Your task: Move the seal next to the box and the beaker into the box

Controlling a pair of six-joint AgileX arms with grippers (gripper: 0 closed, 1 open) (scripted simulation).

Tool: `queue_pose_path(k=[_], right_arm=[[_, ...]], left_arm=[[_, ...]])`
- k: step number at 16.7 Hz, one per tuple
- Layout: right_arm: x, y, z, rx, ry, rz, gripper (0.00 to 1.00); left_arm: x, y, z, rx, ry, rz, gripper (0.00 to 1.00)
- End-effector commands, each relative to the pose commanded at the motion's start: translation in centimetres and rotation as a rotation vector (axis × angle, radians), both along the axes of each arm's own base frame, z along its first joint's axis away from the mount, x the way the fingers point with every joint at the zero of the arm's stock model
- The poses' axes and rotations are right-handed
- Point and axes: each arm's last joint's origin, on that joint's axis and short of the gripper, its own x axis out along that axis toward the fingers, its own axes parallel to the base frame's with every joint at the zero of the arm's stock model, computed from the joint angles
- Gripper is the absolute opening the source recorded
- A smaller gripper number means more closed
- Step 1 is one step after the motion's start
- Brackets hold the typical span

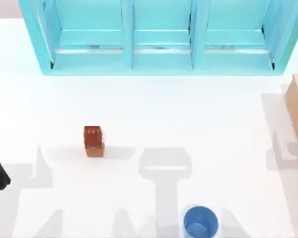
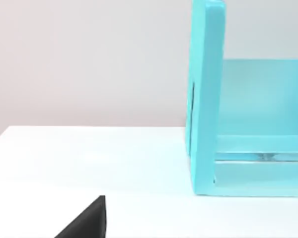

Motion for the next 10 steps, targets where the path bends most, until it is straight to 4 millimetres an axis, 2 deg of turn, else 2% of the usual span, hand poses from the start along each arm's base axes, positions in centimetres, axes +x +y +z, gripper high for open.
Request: queue_pose_path(k=[2,5,8,10], right_arm=[[1.1,1.0,4.2,0.041,0.050,0.030,1.00],[3.8,3.6,11.1,0.101,0.130,0.078,1.00],[7.8,7.9,16.9,0.144,0.234,0.125,1.00],[10.8,11.8,19.0,0.153,0.326,0.150,1.00]], left_arm=[[0.0,0.0,0.0,0.000,0.000,0.000,1.00],[0.0,0.0,0.0,0.000,0.000,0.000,1.00],[0.0,0.0,0.0,0.000,0.000,0.000,1.00],[0.0,0.0,0.0,0.000,0.000,0.000,1.00]])
